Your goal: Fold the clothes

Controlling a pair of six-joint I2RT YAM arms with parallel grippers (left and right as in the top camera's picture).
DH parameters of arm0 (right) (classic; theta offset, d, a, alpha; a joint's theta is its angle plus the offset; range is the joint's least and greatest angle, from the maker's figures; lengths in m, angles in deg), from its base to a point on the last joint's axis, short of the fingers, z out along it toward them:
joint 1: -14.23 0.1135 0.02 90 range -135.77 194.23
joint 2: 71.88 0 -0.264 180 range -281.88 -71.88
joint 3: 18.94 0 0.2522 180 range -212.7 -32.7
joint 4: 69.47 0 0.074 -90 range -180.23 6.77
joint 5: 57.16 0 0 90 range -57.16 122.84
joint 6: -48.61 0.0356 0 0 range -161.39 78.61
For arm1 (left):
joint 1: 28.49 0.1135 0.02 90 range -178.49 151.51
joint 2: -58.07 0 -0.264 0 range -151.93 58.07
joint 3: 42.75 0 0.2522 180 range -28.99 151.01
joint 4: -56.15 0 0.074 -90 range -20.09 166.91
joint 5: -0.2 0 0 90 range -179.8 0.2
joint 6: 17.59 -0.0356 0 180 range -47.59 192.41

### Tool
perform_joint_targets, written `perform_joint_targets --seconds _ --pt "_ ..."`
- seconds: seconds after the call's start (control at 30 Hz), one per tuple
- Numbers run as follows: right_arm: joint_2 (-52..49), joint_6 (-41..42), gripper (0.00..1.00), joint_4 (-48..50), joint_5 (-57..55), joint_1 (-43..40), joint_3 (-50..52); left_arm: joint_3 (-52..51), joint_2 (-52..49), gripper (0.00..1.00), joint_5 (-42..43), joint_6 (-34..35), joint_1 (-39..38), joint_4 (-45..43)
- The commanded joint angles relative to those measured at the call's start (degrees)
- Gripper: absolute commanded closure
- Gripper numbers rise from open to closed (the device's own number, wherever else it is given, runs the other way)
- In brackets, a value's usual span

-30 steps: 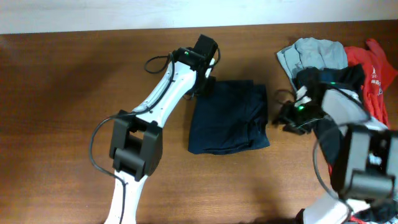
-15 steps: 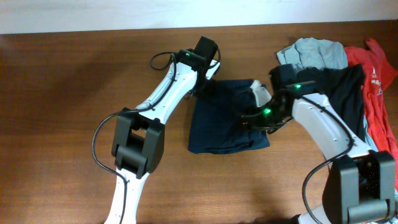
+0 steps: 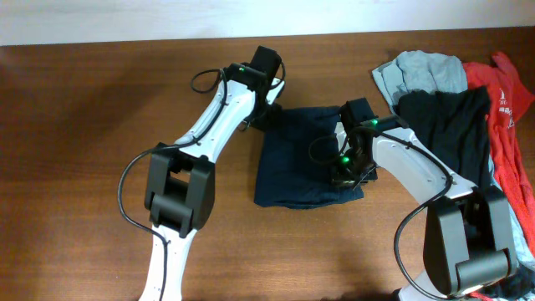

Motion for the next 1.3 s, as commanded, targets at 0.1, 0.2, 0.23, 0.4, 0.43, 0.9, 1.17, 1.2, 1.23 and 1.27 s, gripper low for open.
perform_joint_targets --seconds 0.1,0.2,0.23,0.4,0.43,0.9,1.17,1.2,1.23,1.27 --pt "-0.2 0.3 0.59 0.9 -2.0 -0.1 0.4 1.0 2.6 0.28 6.3 -7.1 0.2 -0.4" --pt "-0.2 0.3 0.57 0.8 -2.0 -0.1 0.4 0.6 2.0 0.14 9.9 -11.1 0.1 -1.6" --pt "-0.2 0.3 0.57 0.9 -2.0 -0.1 0.4 0.6 1.5 0.13 10.1 -11.1 0.1 -2.0" --pt "-0.2 0.3 0.57 0.2 -2.0 -0.1 0.4 0.6 -0.4 0.37 7.3 -10.0 0.3 -1.9" --pt "-0.2 0.3 0.57 0.2 -2.0 -0.1 0.4 0.6 -0.3 0.37 6.0 -9.2 0.6 -1.5" --pt "-0.2 0.3 0.55 0.0 -2.0 -0.1 0.4 1.5 3.7 0.21 25.1 -20.2 1.6 1.2" --pt "-0.2 0.3 0.55 -0.3 -2.0 -0.1 0.4 -0.9 -1.6 0.23 24.6 -21.3 0.3 -3.2" --pt "-0.2 0.3 0.55 -0.4 -2.0 -0.1 0.4 -0.9 -2.4 0.26 24.7 -21.3 0.3 -4.0" --pt "-0.2 0.3 0.55 -0.5 -2.0 -0.1 0.4 -0.9 -3.3 0.30 24.7 -20.9 0.2 -4.8" --pt "-0.2 0.3 0.55 -0.5 -2.0 -0.1 0.4 -0.9 -3.9 0.42 24.7 -20.2 0.2 -5.4"
